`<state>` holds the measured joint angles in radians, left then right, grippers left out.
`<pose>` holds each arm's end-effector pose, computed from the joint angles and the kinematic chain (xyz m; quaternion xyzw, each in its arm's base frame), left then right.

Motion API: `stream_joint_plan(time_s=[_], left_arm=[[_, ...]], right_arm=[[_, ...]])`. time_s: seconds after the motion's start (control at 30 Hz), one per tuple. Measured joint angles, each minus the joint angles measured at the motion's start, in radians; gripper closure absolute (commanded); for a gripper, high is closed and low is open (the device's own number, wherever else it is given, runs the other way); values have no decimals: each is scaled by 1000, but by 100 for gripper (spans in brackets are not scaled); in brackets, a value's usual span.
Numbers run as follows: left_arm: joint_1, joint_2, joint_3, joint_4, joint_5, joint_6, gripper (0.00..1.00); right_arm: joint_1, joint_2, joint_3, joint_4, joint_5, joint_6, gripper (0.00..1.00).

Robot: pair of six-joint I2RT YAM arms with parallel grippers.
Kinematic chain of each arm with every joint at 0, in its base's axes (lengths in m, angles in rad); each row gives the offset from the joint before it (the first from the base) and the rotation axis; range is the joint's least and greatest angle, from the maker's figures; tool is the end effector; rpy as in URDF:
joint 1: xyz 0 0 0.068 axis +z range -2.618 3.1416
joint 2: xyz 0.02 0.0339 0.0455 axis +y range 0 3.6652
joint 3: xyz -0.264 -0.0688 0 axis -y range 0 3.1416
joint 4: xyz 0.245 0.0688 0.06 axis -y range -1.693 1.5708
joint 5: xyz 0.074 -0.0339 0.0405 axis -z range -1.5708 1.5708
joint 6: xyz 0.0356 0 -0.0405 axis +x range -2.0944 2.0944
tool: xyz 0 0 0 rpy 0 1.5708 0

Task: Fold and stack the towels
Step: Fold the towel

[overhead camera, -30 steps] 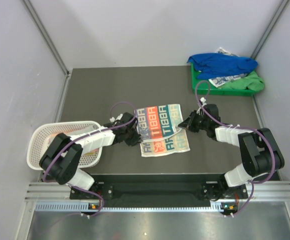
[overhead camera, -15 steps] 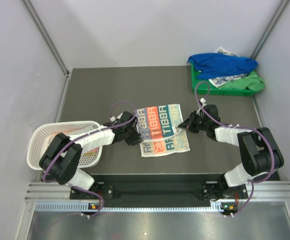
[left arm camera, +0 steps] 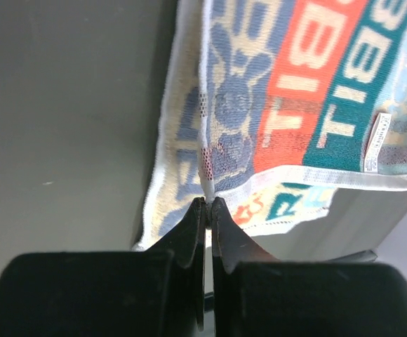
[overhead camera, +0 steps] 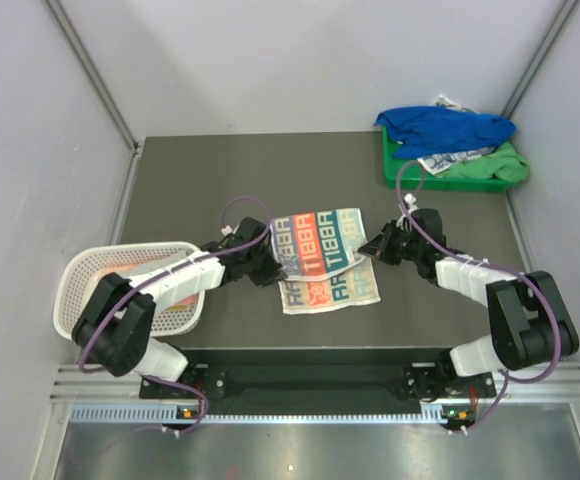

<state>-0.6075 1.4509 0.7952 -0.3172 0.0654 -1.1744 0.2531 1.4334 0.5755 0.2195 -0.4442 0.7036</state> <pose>0.2293 -0.1622 0.1833 -0.2579 0.9197 -0.2486 0.1608 0.2621 0.0836 0.1657 0.0981 0.8714 0.3765 0.2987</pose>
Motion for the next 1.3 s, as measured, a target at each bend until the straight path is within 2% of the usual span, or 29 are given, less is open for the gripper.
stream_joint_plan(time_s=[0.2, 0.63, 1.1, 1.3], left_arm=[[0, -66, 23, -2, 21, 34, 100], [0, -137, 14, -17, 54, 52, 100], [0, -183, -90, -19, 81, 51, 100], [-14, -183, -178, 40, 121, 39, 100]], right_arm=[[0, -124, -1, -61, 10, -14, 100], [0, -274, -57, -187, 30, -41, 100], [6, -308, -168, -204, 33, -49, 100], [13, -308, -227, -187, 32, -48, 100]])
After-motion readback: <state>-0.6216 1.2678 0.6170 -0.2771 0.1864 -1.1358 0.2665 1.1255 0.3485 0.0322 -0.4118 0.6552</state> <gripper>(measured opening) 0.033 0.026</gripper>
